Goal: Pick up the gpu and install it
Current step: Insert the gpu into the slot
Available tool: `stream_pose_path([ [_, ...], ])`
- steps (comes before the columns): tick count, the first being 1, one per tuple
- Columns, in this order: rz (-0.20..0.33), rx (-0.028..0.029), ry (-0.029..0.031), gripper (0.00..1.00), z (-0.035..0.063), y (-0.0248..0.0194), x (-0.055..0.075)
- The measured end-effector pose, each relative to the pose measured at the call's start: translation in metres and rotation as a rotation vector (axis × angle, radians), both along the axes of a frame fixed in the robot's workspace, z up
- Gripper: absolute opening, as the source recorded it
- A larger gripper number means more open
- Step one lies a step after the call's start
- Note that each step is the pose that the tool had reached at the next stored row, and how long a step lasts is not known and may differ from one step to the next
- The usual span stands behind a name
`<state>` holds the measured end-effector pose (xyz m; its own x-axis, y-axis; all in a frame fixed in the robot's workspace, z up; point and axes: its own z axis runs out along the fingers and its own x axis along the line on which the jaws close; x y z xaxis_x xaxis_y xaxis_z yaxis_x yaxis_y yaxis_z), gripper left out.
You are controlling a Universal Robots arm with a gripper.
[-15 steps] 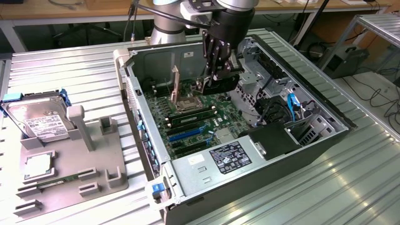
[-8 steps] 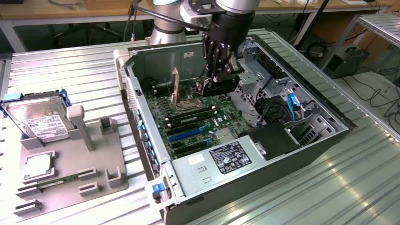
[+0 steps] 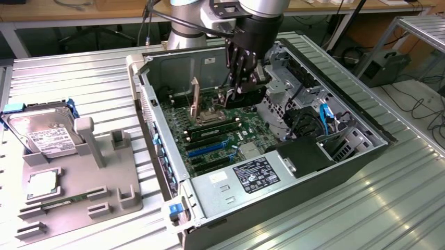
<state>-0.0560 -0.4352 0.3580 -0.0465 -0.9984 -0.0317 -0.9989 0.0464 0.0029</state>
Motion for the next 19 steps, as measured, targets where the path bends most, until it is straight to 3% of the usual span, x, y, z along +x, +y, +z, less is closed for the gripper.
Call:
stream_pose_path([
  [19,0.0,0.0005,0.0,0.26,-0.0055,-0.0087,-0.0029],
])
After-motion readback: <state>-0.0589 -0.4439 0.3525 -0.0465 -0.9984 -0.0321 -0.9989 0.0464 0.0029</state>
